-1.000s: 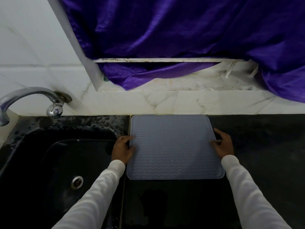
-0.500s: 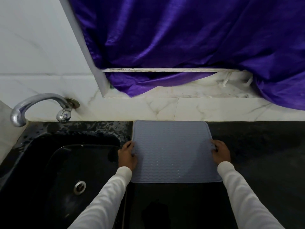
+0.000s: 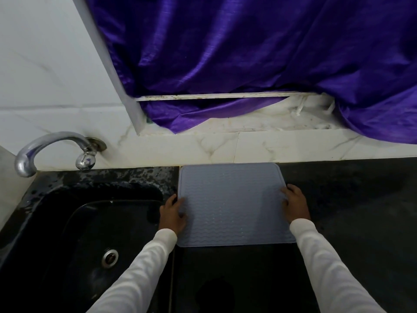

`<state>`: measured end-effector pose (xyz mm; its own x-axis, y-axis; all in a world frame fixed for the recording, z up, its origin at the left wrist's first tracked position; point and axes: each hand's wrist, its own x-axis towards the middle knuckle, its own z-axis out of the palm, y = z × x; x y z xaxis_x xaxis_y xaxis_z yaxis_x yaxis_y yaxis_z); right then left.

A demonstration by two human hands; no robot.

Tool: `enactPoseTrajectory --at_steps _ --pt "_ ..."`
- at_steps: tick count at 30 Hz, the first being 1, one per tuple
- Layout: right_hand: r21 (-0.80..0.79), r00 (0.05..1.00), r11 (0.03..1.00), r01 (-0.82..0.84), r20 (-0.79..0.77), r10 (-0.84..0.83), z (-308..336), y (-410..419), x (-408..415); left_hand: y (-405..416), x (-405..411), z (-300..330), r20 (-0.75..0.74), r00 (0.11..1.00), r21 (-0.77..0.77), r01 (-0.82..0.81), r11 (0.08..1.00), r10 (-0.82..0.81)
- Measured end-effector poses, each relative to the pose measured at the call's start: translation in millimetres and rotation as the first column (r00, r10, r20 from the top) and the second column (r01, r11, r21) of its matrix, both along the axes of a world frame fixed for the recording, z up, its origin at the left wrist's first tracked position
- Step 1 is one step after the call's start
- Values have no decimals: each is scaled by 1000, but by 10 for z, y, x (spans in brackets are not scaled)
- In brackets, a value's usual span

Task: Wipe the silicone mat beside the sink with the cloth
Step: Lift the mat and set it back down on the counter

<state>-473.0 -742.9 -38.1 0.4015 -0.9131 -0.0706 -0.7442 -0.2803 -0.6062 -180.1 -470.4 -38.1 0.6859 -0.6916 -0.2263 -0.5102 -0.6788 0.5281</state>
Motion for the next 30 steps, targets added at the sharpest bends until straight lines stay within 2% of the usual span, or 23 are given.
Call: enactPoseTrajectory --at_steps 3,5,6,9,14,23,30 --pt "13 999 1000 -18 -40 19 -14 218 -92 117 -89 -45 86 992 54 86 995 -90" --pt "-124 957 966 -225 -215 195 -83 394 -211 197 -164 -88 194 972 54 124 991 -132" --pt "-133 926 945 -299 -279 253 -132 465 -277 231 -208 -90 237 960 54 136 989 -146" --pt "-68 893 954 -291 -376 246 -217 633 -444 338 -400 -77 286 938 146 157 977 -194" --pt "-64 842 958 -279 -496 212 -179 678 -398 490 -517 -230 344 910 159 186 970 -231" --pt "-20 839 962 -271 -495 226 -152 636 -339 529 -686 -234 344 919 162 145 976 -194" --pt "-16 835 961 -277 -498 233 -133 606 -319 522 -599 -275 322 915 149 205 967 -244"
